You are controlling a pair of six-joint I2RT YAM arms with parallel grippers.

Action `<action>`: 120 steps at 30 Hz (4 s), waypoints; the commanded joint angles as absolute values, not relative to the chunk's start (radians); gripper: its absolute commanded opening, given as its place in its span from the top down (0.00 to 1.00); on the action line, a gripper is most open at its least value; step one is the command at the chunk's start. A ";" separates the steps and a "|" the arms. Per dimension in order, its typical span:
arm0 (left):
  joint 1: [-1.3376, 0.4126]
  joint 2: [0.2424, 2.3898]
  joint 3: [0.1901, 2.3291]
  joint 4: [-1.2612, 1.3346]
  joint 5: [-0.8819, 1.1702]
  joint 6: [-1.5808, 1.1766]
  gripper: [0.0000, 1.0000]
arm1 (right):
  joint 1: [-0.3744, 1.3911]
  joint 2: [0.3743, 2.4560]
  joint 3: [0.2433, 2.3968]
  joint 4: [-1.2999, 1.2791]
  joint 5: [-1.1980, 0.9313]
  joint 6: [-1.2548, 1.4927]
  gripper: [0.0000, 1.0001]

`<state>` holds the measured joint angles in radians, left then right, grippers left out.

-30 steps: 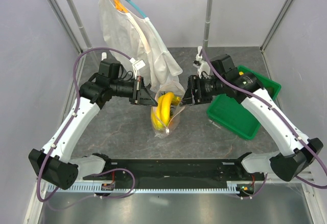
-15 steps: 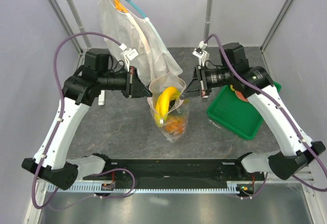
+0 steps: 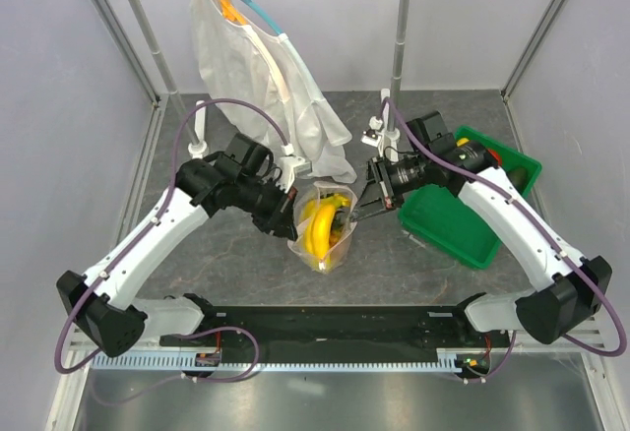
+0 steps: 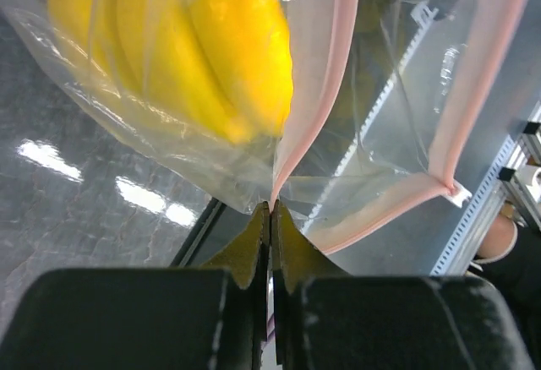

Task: Place the food in the zip-top bag and seal the zipper
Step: Adjust the zipper food storage bag at the center of the board, then pick up the fake fruit from the bin, then place the fake fruit in the zipper food storage bag.

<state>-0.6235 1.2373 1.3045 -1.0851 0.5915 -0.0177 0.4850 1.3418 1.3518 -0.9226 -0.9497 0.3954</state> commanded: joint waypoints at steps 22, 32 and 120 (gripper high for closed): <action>-0.578 1.216 1.526 -1.003 0.655 -0.081 0.98 | 0.370 1.301 1.566 -1.143 -0.660 -0.043 0.64; -0.578 1.238 1.516 -0.971 0.676 -0.114 0.98 | -0.092 1.419 1.598 -1.293 -0.726 -0.625 0.02; -0.380 1.226 1.421 -0.773 0.858 -0.429 0.98 | 0.919 1.299 1.373 -0.261 0.360 0.637 1.00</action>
